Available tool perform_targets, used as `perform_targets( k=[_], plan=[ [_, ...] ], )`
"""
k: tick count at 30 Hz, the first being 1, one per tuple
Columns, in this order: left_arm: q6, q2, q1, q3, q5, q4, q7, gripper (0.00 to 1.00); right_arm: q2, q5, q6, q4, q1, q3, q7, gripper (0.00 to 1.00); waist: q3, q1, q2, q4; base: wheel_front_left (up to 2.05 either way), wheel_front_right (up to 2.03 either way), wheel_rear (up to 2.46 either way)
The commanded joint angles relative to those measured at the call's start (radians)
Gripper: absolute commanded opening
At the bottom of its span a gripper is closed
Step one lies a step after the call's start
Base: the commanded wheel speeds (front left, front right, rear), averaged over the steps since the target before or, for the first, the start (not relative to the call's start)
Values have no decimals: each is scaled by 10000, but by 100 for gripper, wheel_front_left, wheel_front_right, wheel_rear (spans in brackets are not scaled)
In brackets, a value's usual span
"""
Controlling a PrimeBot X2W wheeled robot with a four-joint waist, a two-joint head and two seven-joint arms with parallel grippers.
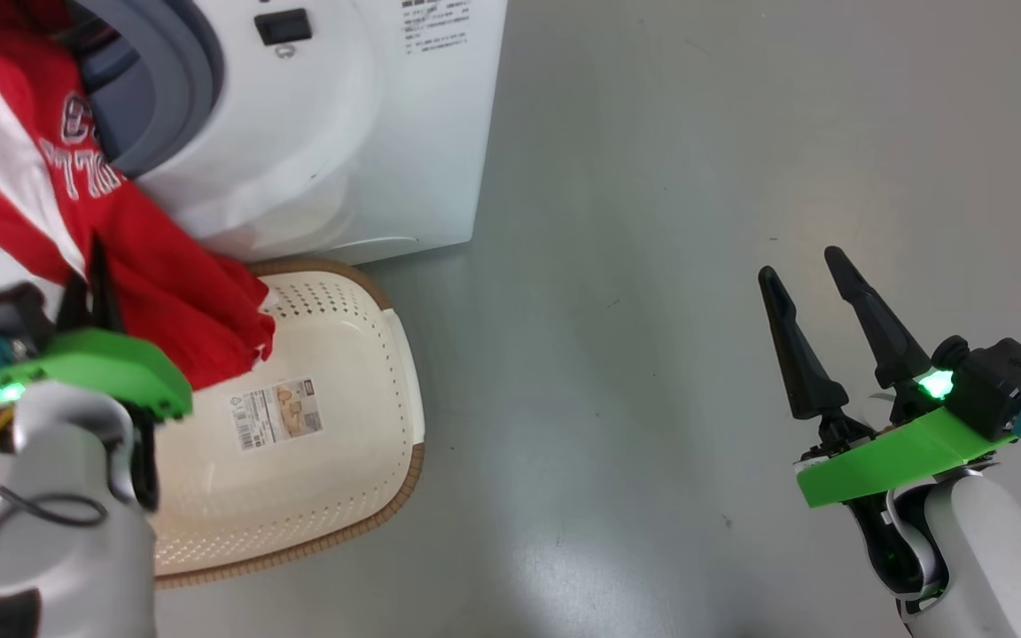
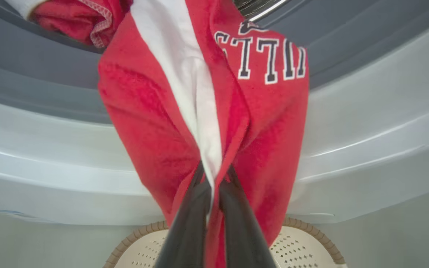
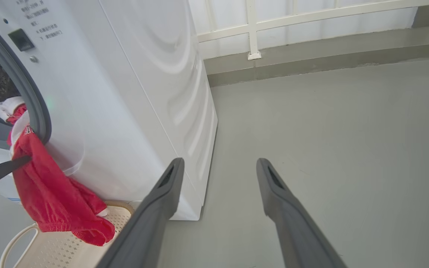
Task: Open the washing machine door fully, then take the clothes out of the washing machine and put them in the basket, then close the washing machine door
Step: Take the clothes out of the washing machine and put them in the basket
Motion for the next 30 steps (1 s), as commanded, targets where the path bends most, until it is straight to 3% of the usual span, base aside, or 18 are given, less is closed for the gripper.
perform_targets(
  k=[1, 16, 30],
  plan=[
    [-67, 230, 614, 131, 166, -234, -49, 0, -67, -42, 65, -204, 191, 192, -65, 100, -4, 0, 0, 37, 0, 0, 0],
    [-86, -269, 1709, 172, -125, 358, -49, 0, -138, -20, 65, -249, 65, 179, -65, 100, 254, 0, 0, 80, 0, 0, 0],
    [-273, -332, 1129, -594, -1002, 1719, -49, 0, -286, -76, 65, -500, -148, -7, -65, 100, 1177, 0, 0, 150, 0, 0, 0]
  ],
)
